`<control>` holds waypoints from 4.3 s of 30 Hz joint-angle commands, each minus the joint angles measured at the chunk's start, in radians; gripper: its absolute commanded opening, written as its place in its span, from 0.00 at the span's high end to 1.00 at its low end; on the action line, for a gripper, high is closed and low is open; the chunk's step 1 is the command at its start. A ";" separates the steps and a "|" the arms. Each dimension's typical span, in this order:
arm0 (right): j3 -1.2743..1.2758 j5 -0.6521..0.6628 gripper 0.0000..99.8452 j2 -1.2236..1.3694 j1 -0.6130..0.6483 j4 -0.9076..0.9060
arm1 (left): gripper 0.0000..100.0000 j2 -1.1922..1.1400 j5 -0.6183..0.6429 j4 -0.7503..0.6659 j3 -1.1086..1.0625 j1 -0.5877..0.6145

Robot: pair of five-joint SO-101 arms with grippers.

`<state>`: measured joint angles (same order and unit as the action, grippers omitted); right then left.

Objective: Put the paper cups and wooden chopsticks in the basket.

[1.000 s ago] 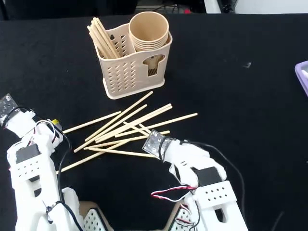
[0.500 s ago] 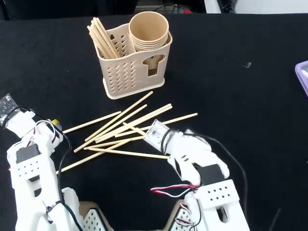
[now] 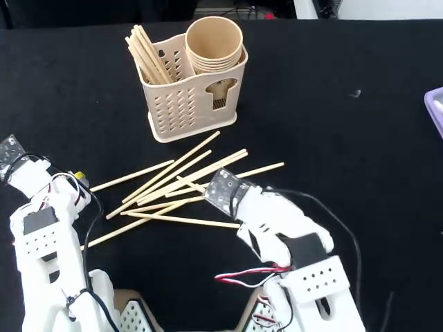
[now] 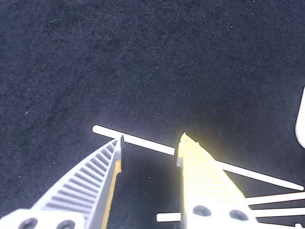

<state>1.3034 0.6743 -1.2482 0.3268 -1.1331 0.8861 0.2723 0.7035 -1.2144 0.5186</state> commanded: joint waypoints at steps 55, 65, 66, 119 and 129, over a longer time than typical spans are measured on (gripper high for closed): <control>-0.555 0.057 0.99 0.414 -0.075 -0.081 | 0.80 0.025 -0.012 -0.018 0.004 -0.010; -0.565 -0.094 0.99 0.142 0.040 0.095 | 0.80 0.025 -0.012 -0.018 0.004 -0.010; -0.565 -0.126 0.99 0.145 0.051 0.143 | 0.80 0.025 -0.012 -0.018 0.004 -0.010; -1.664 -0.586 0.99 1.465 0.152 0.701 | 0.80 0.025 -0.012 -0.018 0.004 -0.010; -1.666 -0.586 0.83 1.469 0.167 0.526 | 0.80 0.025 -0.012 -0.018 0.004 -0.010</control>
<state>-0.3046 0.0944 0.2340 0.4956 -0.5746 0.8861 0.2662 0.7035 -1.2144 0.5186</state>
